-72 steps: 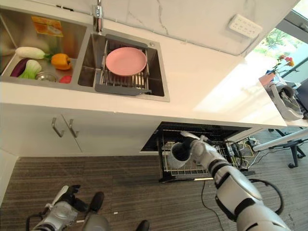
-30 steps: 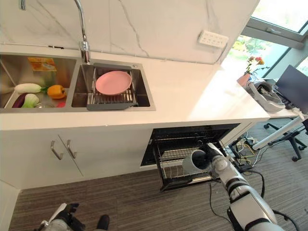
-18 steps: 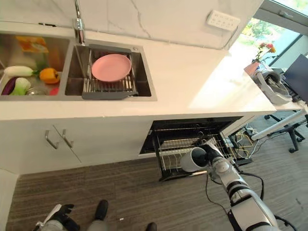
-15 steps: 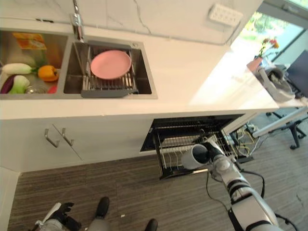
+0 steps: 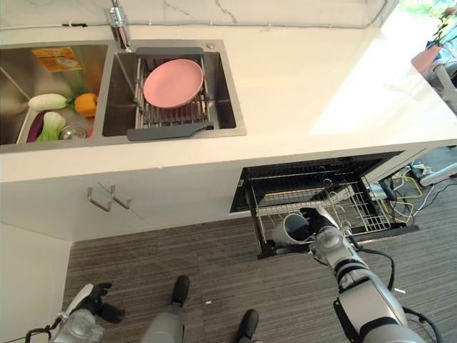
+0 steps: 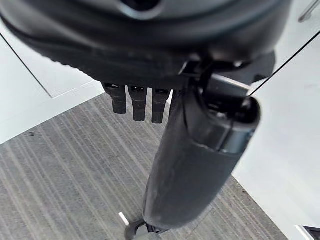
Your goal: Place the dishes in the dishwasher.
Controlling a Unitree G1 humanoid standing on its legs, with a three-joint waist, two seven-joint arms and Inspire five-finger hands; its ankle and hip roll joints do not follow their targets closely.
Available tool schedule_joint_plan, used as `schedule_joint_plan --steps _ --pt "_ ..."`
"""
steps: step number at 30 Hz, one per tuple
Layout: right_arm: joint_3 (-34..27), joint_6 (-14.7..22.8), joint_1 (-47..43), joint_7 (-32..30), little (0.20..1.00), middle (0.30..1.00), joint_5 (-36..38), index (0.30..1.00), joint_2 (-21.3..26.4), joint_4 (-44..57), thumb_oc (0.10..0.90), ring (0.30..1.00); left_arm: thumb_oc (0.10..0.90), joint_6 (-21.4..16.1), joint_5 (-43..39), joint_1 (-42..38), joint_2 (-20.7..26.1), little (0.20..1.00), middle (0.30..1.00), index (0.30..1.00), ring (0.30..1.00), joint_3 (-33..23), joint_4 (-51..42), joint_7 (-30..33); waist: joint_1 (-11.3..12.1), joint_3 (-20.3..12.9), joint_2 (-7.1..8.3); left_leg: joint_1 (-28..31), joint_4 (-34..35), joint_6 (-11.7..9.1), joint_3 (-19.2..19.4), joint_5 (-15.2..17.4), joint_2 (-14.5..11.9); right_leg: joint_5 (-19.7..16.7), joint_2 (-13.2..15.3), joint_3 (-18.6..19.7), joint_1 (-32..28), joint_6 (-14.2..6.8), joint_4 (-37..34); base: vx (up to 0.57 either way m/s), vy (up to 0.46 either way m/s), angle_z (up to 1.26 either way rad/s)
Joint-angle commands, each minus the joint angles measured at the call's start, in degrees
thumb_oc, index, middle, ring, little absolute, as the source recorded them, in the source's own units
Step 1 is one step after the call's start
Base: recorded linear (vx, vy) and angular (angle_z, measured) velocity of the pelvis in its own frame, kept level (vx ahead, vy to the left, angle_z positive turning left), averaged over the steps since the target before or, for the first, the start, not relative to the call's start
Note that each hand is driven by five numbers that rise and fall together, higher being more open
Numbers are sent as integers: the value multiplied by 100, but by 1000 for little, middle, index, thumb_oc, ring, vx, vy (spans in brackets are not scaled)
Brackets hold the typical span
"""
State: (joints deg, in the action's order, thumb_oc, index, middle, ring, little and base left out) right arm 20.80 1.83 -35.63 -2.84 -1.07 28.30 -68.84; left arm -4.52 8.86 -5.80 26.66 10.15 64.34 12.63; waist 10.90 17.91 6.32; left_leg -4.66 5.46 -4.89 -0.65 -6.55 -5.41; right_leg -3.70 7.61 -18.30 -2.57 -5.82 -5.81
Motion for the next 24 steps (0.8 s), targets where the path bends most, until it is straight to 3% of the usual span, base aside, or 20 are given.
schedule_joint_plan --steps 1,5,7,18,22,24 --pt "-44 79 -316 -322 900 900 18 900 308 -111 800 900 800 -6 222 -369 240 900 900 900 900 239 192 126 -110 -198 324 90 -46 -344 386 358 -193 575 380 159 -398 -335 81 0 0 0" --pt "-36 31 -472 -270 900 900 92 900 312 -157 800 900 800 -49 107 -393 248 900 900 900 900 201 122 127 -92 -235 321 143 -46 -342 380 376 -196 577 382 160 -423 -333 81 3 6 -2" --pt "-468 100 -401 -182 900 900 925 900 242 -116 800 900 800 -60 80 -360 271 900 900 900 900 196 16 83 -95 -263 327 193 -46 -330 387 392 -199 579 383 159 -442 -341 81 0 0 0" --pt "-494 250 -558 -232 900 900 1134 900 717 758 800 900 800 -53 59 -216 363 900 900 900 900 -15 39 43 -240 -372 504 358 -46 -318 559 452 -258 529 370 356 -415 -347 81 -1 7 -8" --pt "-716 418 -211 -455 900 900 1173 900 768 1972 800 900 800 -17 61 -204 275 900 900 900 900 -125 83 95 -354 -391 513 413 -46 -313 620 469 -277 525 347 419 -403 -344 81 7 17 -13" --pt "-1367 752 383 -908 900 900 1486 900 475 2989 800 900 800 14 68 -217 123 900 900 900 900 -217 91 176 -462 -387 442 428 -46 -305 649 484 -282 521 351 435 -398 -353 81 21 34 -6"
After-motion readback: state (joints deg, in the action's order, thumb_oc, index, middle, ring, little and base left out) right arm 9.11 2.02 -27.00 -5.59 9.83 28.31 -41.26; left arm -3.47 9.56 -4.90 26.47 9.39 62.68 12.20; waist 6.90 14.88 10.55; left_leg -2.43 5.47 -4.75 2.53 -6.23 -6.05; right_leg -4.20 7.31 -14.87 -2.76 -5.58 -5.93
